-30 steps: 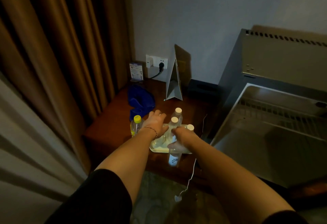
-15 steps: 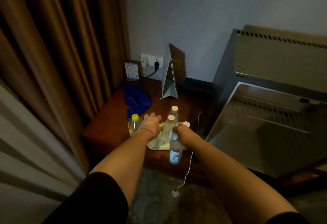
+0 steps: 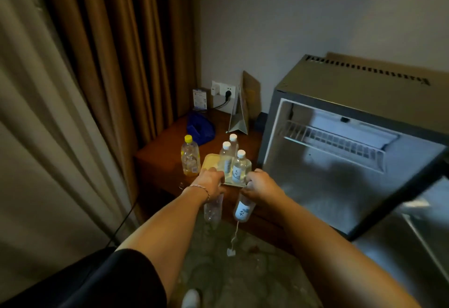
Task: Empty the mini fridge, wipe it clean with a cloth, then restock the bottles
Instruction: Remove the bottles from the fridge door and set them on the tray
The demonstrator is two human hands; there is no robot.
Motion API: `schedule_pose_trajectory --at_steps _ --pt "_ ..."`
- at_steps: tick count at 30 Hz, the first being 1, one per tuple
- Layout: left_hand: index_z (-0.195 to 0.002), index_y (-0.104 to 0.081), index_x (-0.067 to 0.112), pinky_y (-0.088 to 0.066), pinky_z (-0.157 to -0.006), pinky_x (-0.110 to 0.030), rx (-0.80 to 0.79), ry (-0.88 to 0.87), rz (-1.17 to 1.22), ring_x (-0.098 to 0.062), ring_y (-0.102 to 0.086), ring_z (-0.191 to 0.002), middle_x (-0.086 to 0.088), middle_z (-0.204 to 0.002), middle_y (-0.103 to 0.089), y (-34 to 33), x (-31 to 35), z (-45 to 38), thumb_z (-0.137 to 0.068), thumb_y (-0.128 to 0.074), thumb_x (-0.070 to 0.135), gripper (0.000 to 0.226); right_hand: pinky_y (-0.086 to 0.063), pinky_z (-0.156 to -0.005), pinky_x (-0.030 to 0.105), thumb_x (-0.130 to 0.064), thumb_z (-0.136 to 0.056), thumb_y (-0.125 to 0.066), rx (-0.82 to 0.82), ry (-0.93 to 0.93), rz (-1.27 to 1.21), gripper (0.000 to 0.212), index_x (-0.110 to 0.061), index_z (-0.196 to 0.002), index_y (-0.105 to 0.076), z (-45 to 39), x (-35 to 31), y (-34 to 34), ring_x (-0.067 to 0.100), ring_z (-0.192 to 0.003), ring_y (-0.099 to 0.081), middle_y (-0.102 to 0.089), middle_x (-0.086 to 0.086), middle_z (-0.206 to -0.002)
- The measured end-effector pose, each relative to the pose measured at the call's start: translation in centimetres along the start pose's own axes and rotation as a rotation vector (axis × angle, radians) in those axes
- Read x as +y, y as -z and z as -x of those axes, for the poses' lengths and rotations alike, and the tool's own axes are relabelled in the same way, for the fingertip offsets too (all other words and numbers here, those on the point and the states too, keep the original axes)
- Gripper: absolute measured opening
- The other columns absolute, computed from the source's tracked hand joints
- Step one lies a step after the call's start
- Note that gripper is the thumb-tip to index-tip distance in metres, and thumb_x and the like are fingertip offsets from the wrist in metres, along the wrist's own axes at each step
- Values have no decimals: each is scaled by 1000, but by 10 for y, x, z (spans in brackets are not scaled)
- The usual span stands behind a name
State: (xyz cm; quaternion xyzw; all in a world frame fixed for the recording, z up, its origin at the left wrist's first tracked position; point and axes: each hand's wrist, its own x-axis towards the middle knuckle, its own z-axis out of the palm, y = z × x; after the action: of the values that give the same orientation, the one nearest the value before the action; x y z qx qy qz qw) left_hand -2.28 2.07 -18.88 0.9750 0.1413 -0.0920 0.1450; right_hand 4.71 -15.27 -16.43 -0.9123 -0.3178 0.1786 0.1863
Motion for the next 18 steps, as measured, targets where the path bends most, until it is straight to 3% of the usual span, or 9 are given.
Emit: schedule_pose_trajectory --at_steps 3,6,10,13,18 --pt "-124 -56 22 -44 -102 -41 -4 -17 10 -28 -44 -121 -7 -129 -48 -10 35 38 -93 -62 35 34 -47 -80 34 -32 -88 -67 75 -2 -35 17 -22 -96 -57 50 18 -2 17 -93 -52 -46 -3 -101" --pt "-124 -57 23 -43 -104 -40 -19 -73 15 -26 -44 -124 -6 -131 -48 -22 67 69 -91 -64 33 35 -46 -75 30 -33 -89 -67 112 -14 -71 17 -25 -82 -53 91 30 -5 15 -89 -53 -50 0 -99" --pt "-120 -58 23 -46 -102 -41 -32 -134 34 -25 -47 -119 -5 -125 -50 -37 102 103 -90 -64 32 32 -53 -79 33 -34 -91 -66 114 -61 -76 14 -21 -94 -59 142 47 -13 13 -87 -57 -53 1 -101" --pt "-118 -59 23 -46 -100 -39 -27 -198 22 -24 -48 -117 -5 -124 -51 -49 126 127 -90 -64 33 30 -54 -77 34 -37 -91 -66 151 -115 -81 16 -25 -91 -57 184 61 -17 13 -86 -57 -52 -1 -102" --pt "-114 -61 22 -45 -100 -37 -18 -298 75 -22 -48 -116 -3 -122 -52 -72 163 172 -88 -67 32 28 -46 -82 32 -35 -90 -67 242 -225 -59 19 -21 -91 -55 260 80 -27 18 -91 -54 -47 0 -104"
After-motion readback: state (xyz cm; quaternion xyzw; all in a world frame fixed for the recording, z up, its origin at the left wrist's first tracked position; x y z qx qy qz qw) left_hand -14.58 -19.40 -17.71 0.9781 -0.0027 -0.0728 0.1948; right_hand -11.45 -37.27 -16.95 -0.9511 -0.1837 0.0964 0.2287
